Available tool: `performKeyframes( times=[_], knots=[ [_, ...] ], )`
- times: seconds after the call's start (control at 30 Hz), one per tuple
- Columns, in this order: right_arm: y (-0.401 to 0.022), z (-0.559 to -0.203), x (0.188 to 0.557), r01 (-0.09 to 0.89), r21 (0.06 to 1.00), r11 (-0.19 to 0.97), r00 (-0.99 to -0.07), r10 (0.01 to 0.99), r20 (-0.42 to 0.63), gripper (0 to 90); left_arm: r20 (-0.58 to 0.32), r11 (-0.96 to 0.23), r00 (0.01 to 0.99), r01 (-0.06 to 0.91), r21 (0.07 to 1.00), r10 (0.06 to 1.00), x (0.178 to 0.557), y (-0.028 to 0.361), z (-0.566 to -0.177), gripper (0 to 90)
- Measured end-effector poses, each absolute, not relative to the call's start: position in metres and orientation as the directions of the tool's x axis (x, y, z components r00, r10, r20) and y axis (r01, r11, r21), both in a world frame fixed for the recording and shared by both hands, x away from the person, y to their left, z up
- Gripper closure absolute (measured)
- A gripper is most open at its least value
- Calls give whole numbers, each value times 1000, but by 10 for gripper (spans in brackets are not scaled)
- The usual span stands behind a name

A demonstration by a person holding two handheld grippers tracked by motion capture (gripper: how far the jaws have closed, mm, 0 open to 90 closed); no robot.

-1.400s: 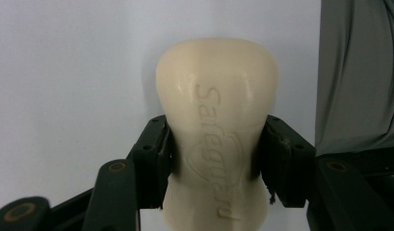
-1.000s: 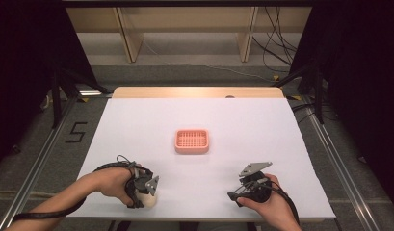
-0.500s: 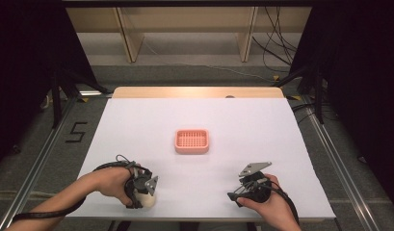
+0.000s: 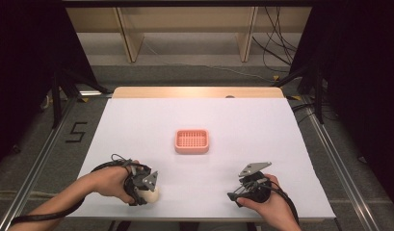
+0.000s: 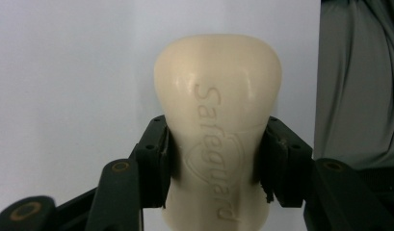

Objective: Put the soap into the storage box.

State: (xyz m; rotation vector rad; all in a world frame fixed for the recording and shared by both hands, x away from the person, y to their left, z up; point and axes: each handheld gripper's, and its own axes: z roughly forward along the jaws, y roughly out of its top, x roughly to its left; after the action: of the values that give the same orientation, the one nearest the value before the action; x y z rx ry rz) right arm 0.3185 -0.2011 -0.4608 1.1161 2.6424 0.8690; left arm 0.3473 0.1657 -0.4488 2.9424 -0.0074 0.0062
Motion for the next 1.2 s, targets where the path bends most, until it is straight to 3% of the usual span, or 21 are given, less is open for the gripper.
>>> performKeyframes(
  times=[0.37, 0.73, 1.03, 1.2],
  knots=[
    [-201, -461, 318, 619, 560, 551, -707, 701, 93, 320, 22, -951, 993, 106, 290, 117, 352, 174, -444, 496],
    [-200, -462, 318, 628, 565, 535, -698, 709, 104, 320, 40, -860, 968, 202, 470, 249, 354, 179, -442, 496],
    [-200, -462, 318, 618, 570, 542, -708, 699, 103, 320, 26, -805, 948, 254, 537, 317, 354, 180, -445, 496],
    [-200, -461, 317, 621, 558, 550, -709, 697, 103, 320, 53, -815, 948, 241, 527, 315, 355, 182, -444, 496]
  ],
)
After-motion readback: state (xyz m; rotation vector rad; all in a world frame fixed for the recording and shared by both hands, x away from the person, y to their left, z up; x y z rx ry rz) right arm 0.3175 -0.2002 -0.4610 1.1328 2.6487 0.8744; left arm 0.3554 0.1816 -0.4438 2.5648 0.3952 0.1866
